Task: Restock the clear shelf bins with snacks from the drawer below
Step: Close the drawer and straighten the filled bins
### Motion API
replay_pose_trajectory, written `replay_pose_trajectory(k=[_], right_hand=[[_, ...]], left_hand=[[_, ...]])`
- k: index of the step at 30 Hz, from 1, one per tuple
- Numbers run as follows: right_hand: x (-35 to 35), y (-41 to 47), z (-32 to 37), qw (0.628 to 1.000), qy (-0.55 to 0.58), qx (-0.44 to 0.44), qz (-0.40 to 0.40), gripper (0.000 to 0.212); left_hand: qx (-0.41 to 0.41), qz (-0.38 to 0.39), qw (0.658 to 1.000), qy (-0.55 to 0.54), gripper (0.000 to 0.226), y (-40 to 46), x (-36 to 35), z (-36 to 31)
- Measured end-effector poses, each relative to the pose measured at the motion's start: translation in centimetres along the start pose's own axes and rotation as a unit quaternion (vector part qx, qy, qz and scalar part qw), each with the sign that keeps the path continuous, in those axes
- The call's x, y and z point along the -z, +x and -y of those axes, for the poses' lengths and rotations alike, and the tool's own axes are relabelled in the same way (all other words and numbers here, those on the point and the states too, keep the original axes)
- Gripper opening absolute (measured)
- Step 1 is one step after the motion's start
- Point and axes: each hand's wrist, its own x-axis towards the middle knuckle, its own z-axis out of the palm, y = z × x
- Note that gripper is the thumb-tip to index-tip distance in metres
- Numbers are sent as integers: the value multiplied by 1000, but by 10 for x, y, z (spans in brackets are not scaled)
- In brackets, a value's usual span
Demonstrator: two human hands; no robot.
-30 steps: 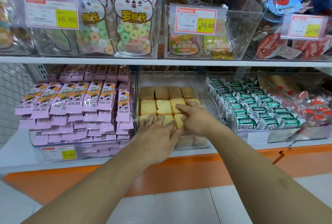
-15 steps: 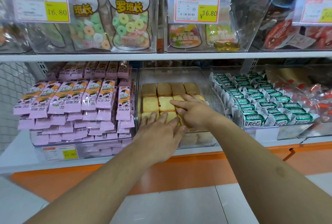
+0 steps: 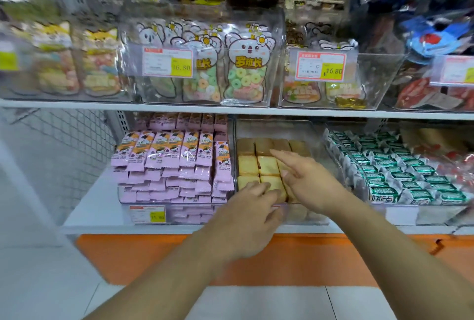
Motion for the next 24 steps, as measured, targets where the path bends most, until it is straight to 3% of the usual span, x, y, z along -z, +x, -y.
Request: replay_pose_trajectory(k=[5, 9, 13, 24], right_hand=[[-21, -18, 67, 999, 41, 26, 1, 56], [-42, -26, 103, 998, 36, 48, -11, 63], [-55, -23, 116, 1000, -4, 12, -10, 64], [-56, -18, 129, 999, 45, -24, 18, 78]], left_hand=[[11, -94, 995, -25, 18, -51, 50, 8], [50, -196, 979, -20, 29, -90, 89, 37], [112, -259, 959, -6, 40, -112, 116, 78], [170, -282, 944, -3, 46, -108, 132, 121]])
